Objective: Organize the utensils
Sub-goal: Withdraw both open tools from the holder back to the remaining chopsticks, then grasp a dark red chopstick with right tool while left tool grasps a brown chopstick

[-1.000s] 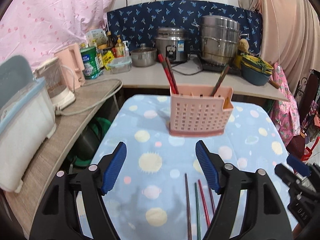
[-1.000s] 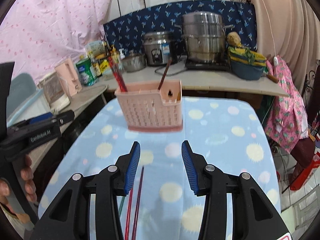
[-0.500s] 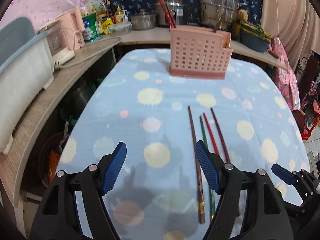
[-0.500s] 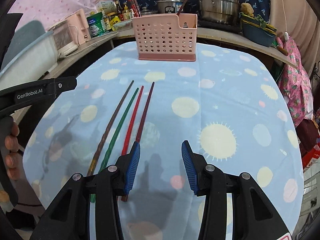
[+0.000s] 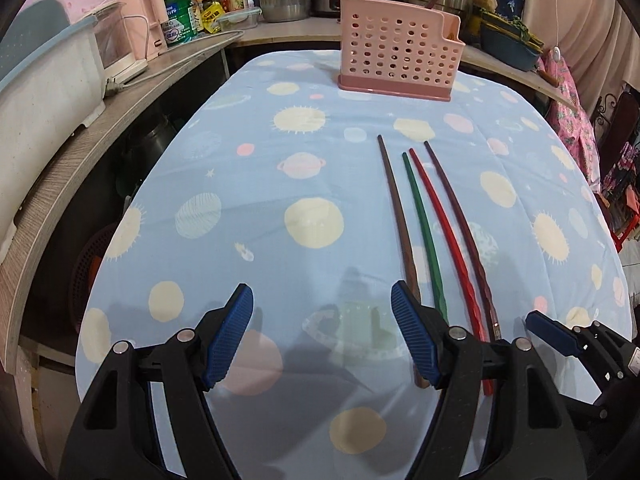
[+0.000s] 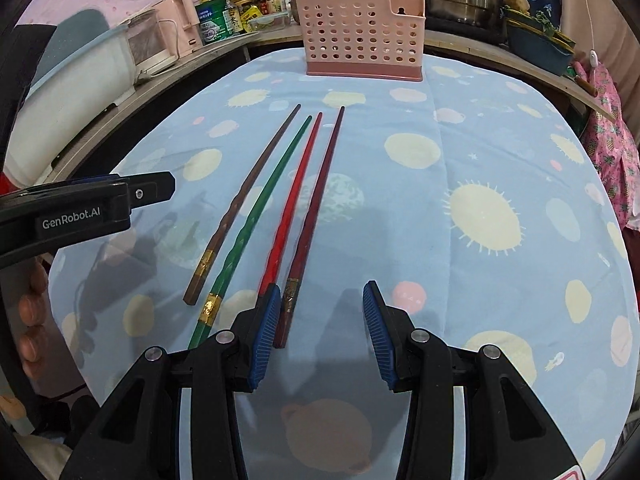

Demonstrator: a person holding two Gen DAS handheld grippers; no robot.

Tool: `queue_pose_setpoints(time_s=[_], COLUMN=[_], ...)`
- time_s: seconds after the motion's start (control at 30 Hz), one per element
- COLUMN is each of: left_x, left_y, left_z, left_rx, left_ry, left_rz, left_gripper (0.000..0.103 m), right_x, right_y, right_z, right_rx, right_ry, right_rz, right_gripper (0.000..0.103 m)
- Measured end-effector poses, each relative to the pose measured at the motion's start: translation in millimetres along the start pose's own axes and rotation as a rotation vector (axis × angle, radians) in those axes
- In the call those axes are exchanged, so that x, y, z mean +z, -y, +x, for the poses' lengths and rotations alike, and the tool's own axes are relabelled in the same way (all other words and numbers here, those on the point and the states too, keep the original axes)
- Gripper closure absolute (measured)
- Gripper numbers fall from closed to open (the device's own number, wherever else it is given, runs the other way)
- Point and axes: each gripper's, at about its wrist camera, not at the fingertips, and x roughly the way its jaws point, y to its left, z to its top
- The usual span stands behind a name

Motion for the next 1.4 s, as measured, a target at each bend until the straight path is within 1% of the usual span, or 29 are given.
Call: queue_pose_setpoints(time_s=[0.13, 0.27, 0.4, 0.53, 0.57, 0.73, 0.9, 1.07, 1.13, 1.2, 1.27, 1.3, 1.33, 1.37, 1.4], left_x=[-5, -8, -10, -14, -14, -19, -23, -29, -30, -31, -30, -30, -30, -30, -30], left_y=[1, 3, 6, 10, 12, 22, 28, 31, 32, 32, 32, 32, 31, 31, 31], left_z=[1, 2, 3, 3, 3, 4, 13, 20, 20, 20, 19, 19, 18, 18, 18], left_rx=[-0.003, -0.005, -0.015, -0.033, -0.037, -0.073, -0.078, -0.094, -0.084, -0.076, -0.074, -0.078, -0.079, -0.08, -0.084], left_ry=[-0.011, -0.015, -0.022, -0.03, -0.029, -0.041, -0.061, -0.091, -0.083, -0.077, -0.074, -0.073, -0.072, -0.072, -0.073], left_rz=[0.005, 0.011, 0.017, 0.031, 0.035, 0.053, 0.06, 0.062, 0.074, 0.08, 0.085, 0.084, 0.084, 0.084, 0.083], left_gripper=[0.035, 0.035, 0.035, 0.035, 0.035, 0.035, 0.036, 0.046, 0.047, 0.051, 0.06, 0.063, 0.069, 0.074, 0.076], right_x=[-2, -3, -4, -4, -4, -6, -9, -9, -9, -9, -9, -9, -9, -9, -9], right_y=[-2, 1, 2, 10, 14, 21, 23, 24, 24, 25, 25, 24, 24, 24, 24], right_z=[1, 4, 4, 4, 3, 1, -2, -2, -2, -2, -2, -2, -2, -2, -2], right_rx=[0.0, -0.011, -0.029, -0.043, -0.038, -0.043, -0.042, -0.035, -0.035, -0.035, -0.035, -0.035, -0.035, -0.035, -0.036], right_ry=[0.002, 0.002, 0.008, 0.015, 0.014, 0.016, 0.013, 0.012, 0.012, 0.012, 0.012, 0.012, 0.012, 0.011, 0.011], right_rz=[-0.005, -0.002, -0.006, 0.021, 0.035, 0.067, 0.077, 0.085, 0.085, 0.086, 0.085, 0.085, 0.085, 0.084, 0.084], right_gripper=[0.064, 0.071, 0.076, 0.094, 0.096, 0.096, 0.096, 0.096, 0.096, 0.096, 0.096, 0.096, 0.096, 0.096, 0.096])
